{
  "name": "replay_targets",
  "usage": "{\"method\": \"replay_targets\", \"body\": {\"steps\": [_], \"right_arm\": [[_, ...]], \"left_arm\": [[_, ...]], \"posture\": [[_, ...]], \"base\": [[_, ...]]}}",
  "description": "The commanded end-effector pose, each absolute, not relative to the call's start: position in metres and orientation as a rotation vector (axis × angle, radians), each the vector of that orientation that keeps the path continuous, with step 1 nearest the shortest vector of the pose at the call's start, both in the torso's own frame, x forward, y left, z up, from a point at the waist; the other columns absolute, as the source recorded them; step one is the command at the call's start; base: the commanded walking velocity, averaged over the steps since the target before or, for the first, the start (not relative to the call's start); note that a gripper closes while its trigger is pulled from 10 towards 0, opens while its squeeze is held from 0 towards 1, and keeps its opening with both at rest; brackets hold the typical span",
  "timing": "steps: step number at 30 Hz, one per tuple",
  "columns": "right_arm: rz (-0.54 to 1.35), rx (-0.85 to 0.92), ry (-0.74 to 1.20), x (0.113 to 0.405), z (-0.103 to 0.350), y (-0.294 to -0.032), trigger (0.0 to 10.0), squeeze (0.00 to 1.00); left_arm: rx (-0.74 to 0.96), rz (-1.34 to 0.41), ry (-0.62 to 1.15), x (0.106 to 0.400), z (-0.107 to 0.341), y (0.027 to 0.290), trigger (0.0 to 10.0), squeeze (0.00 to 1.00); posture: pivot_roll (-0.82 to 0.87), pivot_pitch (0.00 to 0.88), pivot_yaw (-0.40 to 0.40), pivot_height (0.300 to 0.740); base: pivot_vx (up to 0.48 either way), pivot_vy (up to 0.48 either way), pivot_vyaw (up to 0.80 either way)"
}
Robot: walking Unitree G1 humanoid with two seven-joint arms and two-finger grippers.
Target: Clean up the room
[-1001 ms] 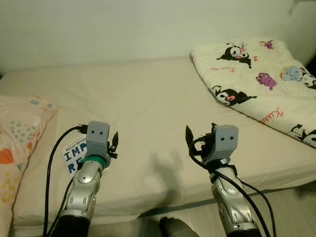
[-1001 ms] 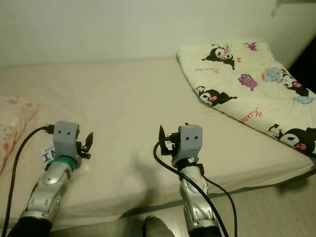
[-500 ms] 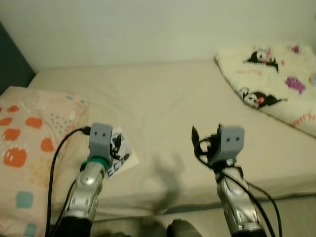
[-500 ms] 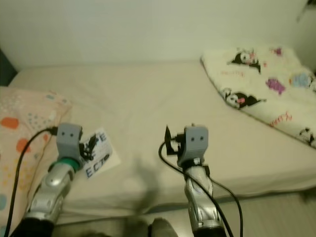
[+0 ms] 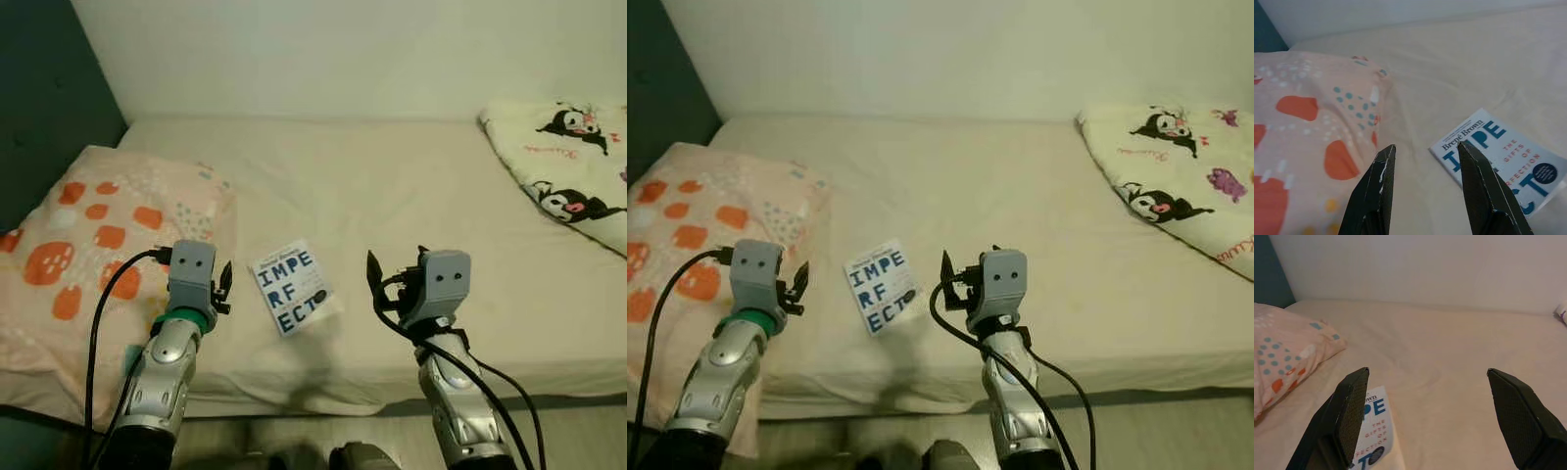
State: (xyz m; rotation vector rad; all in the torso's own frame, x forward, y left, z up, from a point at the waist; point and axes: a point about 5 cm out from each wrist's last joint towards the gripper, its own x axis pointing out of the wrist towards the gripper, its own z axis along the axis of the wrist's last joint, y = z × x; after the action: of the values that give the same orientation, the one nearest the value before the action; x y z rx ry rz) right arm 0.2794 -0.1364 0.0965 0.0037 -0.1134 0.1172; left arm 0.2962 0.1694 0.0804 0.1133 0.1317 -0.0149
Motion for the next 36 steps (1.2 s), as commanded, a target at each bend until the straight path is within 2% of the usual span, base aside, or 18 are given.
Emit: {"method": "replay_targets", "body": {"steps": [1,16,25,36], "right_arm": [[0.115,0.001,-0.098,0.2776,0.0929,-0.1380,10.0,0.00],[0.116,0.002,-0.098,0.2778,0.0930,-0.1382,10.0,0.00],[0.119,-0.003,-0.100,0.2779,0.0937,-0.1393,10.0,0.00],[0.118,0.000,-0.101,0.2779,0.0934,-0.1377,10.0,0.00]], "left_arm": [[0.119,-0.017,0.155,0.2934,0.0747,0.1688,10.0,0.00],[0.131,-0.023,0.155,0.2933,0.0747,0.1680,10.0,0.00],[0.140,-0.030,0.159,0.2944,0.0740,0.1663,10.0,0.00],[0.147,-0.019,0.163,0.2964,0.0737,0.1677,10.0,0.00]], "posture": [[-0.16,0.025,0.057,0.731],[-0.16,0.025,0.056,0.731],[-0.16,0.023,0.055,0.731],[-0.17,0.017,0.057,0.731]], "base": [[0.000,0.000,0.00],[0.000,0.000,0.00],[0.000,-0.431,0.00],[0.000,0.000,0.00]]}}
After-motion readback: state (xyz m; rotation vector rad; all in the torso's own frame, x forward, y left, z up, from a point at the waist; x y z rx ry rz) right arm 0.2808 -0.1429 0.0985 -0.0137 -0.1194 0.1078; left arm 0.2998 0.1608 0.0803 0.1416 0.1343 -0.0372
